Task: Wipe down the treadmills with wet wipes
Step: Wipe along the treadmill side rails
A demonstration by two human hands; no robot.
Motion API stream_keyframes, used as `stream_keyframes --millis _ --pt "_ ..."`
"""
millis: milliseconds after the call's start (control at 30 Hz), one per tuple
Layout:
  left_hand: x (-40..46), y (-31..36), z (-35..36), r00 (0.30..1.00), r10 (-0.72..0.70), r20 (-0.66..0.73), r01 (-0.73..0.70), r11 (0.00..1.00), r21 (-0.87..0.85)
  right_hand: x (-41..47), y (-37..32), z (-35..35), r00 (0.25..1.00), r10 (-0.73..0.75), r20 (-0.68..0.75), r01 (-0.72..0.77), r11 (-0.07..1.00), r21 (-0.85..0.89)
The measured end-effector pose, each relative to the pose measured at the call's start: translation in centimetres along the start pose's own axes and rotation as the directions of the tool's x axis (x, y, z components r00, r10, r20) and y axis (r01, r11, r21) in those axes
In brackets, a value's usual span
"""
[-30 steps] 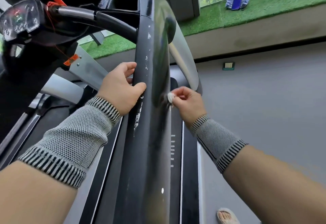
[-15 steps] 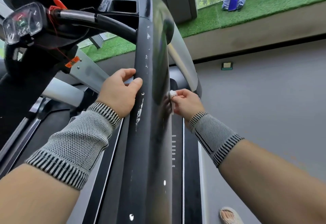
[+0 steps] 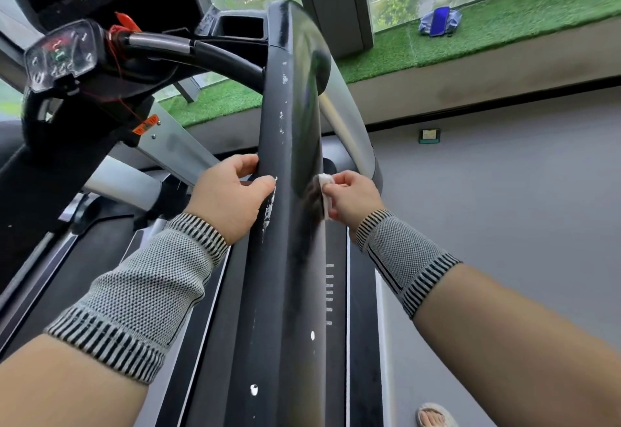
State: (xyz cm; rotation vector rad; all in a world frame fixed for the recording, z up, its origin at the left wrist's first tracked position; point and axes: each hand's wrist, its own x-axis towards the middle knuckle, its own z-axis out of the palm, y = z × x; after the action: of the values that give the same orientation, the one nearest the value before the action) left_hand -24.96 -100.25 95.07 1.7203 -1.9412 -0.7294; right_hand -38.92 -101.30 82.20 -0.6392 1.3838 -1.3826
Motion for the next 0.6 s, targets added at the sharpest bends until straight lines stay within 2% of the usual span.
stream_keyframes --millis 67,200,367,467,600 --pt "-0.2 0.0 -0.1 1.000 0.015 0.022 -0.015 0.999 0.029 -1.4 0.2 -0.1 1.000 -0.014 0.006 0.014 1.000 -0.025" --pt "-0.9 0.1 -0.4 0.997 0.050 0.058 -0.054 0.996 0.066 -6.0 1.4 -0.5 0.994 -0.059 0.089 0.055 0.998 0.043" --pt "-1.7 0.3 -0.5 0.995 0.038 0.096 -0.045 0.996 0.072 -3.3 -1.9 0.5 0.979 -0.204 -0.014 0.203 0.978 -0.051" --pt "-1.9 0.1 -0.6 0.992 0.053 0.117 -0.064 0.994 0.086 -4.6 -1.8 0.4 0.960 -0.280 0.025 0.281 0.954 -0.107" --pt "-2.2 -0.4 -0.8 0.991 0.054 0.122 -0.062 0.996 0.066 -7.5 0.4 -0.1 0.923 -0.369 0.114 0.374 0.927 -0.034"
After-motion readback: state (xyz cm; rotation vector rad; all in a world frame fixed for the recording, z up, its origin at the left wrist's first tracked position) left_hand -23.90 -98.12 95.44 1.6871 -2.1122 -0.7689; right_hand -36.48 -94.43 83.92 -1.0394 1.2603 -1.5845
